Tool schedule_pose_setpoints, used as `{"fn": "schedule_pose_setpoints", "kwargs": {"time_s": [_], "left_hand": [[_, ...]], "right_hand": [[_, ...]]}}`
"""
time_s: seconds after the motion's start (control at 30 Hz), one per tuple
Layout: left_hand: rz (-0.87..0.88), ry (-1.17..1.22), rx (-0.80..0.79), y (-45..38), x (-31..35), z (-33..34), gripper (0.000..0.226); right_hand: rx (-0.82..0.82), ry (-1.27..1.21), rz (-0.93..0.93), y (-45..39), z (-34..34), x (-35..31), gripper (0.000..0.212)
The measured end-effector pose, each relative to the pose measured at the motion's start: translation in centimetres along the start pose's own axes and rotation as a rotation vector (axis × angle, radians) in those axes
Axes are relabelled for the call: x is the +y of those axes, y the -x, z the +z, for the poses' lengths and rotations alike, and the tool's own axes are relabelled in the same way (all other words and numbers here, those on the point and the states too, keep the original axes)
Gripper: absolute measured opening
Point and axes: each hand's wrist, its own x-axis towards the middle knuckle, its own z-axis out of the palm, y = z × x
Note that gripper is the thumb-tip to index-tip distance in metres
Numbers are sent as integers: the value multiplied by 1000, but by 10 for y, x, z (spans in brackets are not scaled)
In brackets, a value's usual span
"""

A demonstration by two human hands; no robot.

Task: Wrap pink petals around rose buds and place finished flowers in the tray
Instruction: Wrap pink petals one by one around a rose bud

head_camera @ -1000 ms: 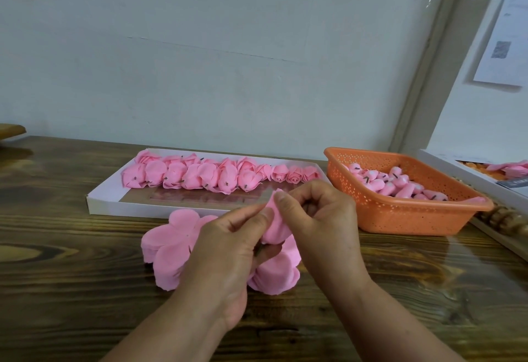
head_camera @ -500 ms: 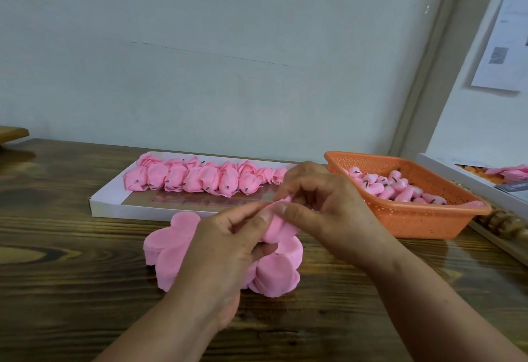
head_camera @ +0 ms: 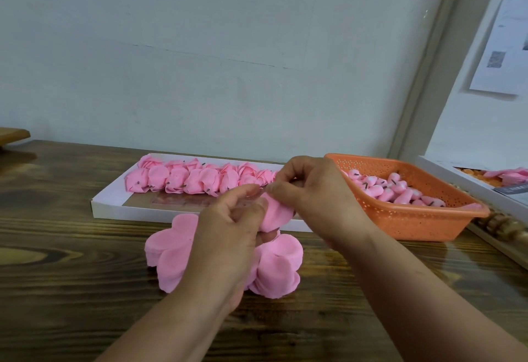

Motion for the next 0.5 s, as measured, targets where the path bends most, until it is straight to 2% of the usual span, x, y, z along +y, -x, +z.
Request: {"fn": "schedule_pose_setpoints", "kwargs": {"time_s": [0.2, 0.5], "left_hand": [[90, -79, 14, 3, -2, -2, 18], [165, -83, 35, 5, -6, -4, 34]], "right_hand": [[-18, 53, 7, -6, 2, 1, 28], [-25, 44, 6, -12, 6, 2, 26]]}}
